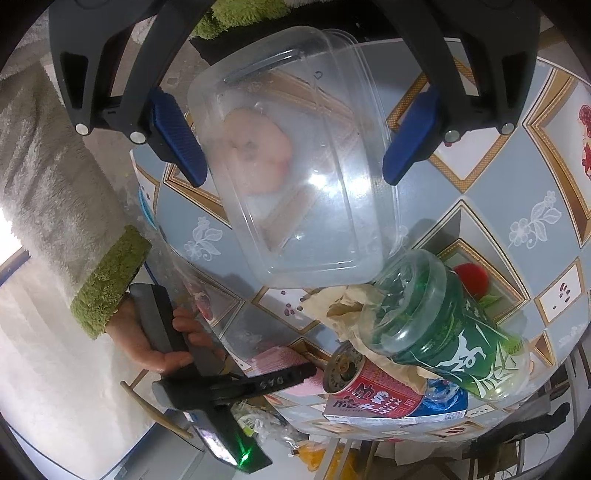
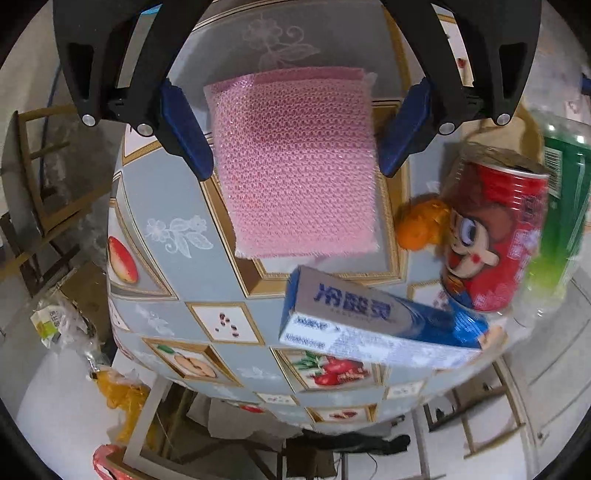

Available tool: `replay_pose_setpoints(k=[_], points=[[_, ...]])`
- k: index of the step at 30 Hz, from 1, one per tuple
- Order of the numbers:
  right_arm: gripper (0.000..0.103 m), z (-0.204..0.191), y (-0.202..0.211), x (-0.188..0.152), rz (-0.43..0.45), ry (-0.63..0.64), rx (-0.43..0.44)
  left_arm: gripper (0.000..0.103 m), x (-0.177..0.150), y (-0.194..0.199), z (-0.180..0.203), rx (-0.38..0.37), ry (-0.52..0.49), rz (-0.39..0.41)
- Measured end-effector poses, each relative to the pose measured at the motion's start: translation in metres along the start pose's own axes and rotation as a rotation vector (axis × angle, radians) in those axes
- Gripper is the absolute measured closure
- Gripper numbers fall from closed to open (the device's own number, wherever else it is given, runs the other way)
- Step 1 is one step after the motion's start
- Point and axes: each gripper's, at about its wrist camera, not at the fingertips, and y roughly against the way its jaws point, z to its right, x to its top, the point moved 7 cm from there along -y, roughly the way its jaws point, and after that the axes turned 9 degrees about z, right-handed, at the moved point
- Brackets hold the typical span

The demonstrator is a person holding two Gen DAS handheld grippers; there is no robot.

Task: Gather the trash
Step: 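Hold clear container with left tool while right tool reaches for pink sponge, then lift pink sponge with right tool while left tool holds the clear container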

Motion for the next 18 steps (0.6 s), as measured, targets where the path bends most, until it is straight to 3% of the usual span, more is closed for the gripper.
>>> replay_pose_setpoints(k=[4, 8, 18], points=[[0.02, 0.006, -0.001, -0.011, -0.015, -0.063, -0.005, 0.012, 0.0, 0.0, 0.001, 0.007, -0.001, 0.001], [0.021, 0.006, 0.025, -0.033, 0.017, -0.147, 0.008, 0.012, 0.0, 0.001, 0.001, 0.014, -0.008, 0.005], [0.02, -0.026, 0.112, -0.137, 0.01, -0.277, 0.033, 0.012, 0.001, 0.001, 0.001, 0.027, -0.004, 0.015]])
